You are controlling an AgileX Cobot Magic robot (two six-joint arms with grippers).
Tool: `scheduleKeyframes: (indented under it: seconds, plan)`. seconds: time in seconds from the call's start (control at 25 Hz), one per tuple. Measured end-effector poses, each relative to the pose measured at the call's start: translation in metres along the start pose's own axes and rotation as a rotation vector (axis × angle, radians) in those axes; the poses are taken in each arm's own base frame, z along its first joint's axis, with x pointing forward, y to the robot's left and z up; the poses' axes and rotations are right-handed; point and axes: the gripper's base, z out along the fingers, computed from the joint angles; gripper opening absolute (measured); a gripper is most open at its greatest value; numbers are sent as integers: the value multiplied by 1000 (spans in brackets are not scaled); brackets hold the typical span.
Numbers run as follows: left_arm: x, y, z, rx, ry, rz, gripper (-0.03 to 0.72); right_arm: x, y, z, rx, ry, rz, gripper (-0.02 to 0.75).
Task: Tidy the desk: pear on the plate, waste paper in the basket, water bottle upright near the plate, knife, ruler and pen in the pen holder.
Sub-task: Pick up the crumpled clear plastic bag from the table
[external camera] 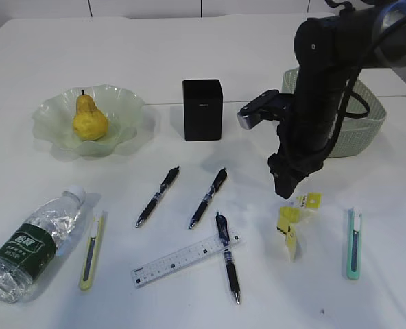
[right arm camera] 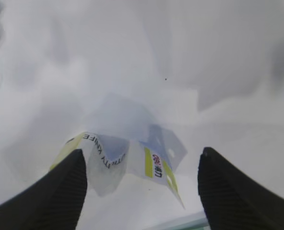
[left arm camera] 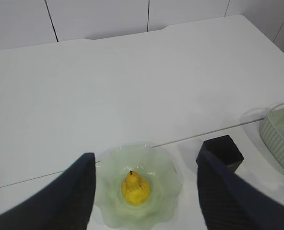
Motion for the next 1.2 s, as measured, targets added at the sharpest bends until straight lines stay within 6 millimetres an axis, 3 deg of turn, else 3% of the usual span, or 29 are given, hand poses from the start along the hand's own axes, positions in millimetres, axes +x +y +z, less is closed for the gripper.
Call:
scheduleKeyframes:
  seconds: [0.24, 1.2]
  plan:
    - [0, 0, 0, 0, 0, 0, 466, 1, 1, -5, -17, 29, -1, 521]
    - [0, 0, 0, 0, 0, 0, 466, 3, 2, -6, -30, 49, -52, 514]
